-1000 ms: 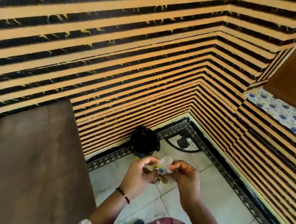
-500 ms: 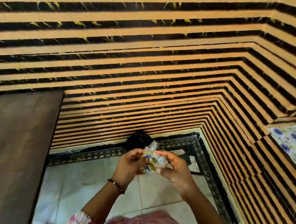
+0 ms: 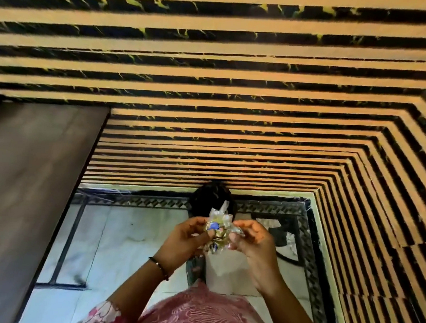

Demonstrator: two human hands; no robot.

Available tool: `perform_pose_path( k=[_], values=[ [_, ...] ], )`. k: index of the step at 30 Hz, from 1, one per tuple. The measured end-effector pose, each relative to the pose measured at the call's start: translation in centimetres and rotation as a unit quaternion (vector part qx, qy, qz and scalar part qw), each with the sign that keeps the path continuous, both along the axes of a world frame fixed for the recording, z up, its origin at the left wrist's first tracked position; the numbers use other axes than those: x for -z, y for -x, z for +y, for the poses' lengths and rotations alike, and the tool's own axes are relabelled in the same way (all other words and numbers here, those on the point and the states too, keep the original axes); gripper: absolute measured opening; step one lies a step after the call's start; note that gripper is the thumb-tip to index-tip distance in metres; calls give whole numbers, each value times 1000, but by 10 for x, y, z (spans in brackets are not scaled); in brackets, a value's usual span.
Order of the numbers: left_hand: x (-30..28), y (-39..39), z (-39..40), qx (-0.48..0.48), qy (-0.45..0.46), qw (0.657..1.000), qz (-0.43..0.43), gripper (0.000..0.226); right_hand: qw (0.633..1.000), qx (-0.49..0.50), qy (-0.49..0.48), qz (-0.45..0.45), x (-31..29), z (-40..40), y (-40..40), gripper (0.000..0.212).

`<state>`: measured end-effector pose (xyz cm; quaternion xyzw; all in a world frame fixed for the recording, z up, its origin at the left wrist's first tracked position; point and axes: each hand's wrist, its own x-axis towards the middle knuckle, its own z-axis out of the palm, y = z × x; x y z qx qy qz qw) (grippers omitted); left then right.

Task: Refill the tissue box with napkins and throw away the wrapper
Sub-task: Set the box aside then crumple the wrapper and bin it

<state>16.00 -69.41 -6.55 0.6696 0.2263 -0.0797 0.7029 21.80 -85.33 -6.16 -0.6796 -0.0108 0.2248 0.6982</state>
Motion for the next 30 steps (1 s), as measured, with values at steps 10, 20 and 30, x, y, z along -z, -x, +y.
perform_pose_path(
  k=[10, 20, 30],
  values=[
    [64, -61, 62, 48, -237, 970, 23, 56, 993, 37, 100, 57, 50, 12, -80, 26],
    [177, -92, 94, 143, -335, 919, 150, 60, 974, 19, 158, 164, 155, 34, -137, 16],
    [355, -137, 101, 168, -305, 912, 215, 84, 875, -253, 395, -122, 381, 91, -226, 19]
  ],
)
